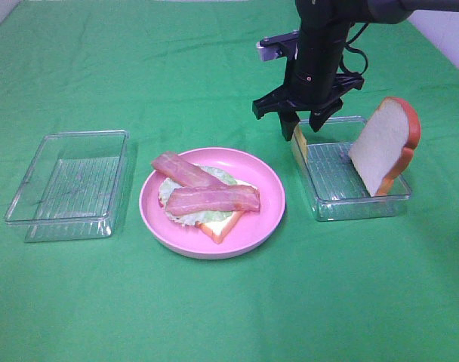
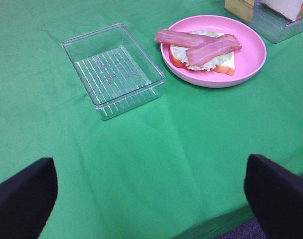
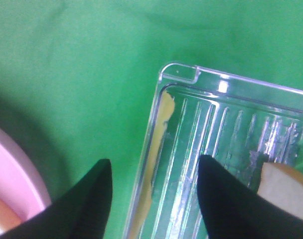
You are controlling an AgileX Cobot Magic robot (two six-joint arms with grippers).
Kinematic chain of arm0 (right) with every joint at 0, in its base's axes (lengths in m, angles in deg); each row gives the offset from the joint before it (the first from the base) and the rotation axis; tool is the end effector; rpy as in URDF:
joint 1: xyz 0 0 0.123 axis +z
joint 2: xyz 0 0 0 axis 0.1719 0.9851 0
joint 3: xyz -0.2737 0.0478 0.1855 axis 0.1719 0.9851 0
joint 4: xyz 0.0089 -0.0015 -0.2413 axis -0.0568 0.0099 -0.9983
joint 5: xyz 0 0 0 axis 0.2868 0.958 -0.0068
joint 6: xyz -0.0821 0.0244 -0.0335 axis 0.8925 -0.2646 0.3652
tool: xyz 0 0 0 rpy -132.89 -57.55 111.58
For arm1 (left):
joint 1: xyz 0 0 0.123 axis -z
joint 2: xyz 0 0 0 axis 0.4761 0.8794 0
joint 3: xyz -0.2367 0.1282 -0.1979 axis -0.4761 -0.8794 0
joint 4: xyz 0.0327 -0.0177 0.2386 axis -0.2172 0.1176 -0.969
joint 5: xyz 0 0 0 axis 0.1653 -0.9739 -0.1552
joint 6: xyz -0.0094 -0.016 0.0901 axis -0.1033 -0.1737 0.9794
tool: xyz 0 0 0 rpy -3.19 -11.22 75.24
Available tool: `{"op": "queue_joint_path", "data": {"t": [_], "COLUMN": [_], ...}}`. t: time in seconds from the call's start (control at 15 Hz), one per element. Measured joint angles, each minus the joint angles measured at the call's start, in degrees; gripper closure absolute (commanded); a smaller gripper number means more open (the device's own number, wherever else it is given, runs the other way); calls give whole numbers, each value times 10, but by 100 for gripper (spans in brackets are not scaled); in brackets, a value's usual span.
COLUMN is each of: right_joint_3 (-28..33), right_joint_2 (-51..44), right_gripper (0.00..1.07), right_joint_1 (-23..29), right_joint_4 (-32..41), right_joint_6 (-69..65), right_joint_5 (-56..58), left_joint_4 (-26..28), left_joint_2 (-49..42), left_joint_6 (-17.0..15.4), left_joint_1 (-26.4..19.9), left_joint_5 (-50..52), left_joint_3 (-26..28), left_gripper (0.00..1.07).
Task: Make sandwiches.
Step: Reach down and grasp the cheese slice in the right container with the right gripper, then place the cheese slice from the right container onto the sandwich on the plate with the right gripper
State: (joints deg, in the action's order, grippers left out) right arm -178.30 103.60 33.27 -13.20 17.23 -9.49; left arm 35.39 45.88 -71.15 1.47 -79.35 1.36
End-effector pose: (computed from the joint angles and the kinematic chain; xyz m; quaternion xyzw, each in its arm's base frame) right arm 0.4674 0.1929 0.2063 -0.1627 0.9761 -0.0125 0.1438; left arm -0.0458 0.0321 0.2774 0.1836 0.8434 -0.1228 0.4898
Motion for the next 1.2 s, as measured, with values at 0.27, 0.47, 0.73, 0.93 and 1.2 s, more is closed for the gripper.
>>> {"op": "queue_joint_path", "data": {"t": [0.27,0.47,0.73,0.93,1.2], "right_joint_3": [0,0,0,0,0], "right_joint_2": [0,6,11,11,-2], "right_gripper": [60,60,80,107,107], "right_joint_1": [-2,-19,-21,-21,-21], "right_joint_4": [-1,11,19,19,20], "right_joint_6": [0,0,1,1,1], "right_joint_5": [-2,1,3,2,3], "left_joint_4": [0,0,0,0,0], "left_joint_2": [0,0,0,0,0], "left_joint_6": [0,0,0,0,0], "left_joint_1": [0,0,0,0,0], "left_joint_5": [0,0,0,0,0], "left_joint_3": [0,0,0,0,0], "left_gripper": [10,10,10,10,10]}}
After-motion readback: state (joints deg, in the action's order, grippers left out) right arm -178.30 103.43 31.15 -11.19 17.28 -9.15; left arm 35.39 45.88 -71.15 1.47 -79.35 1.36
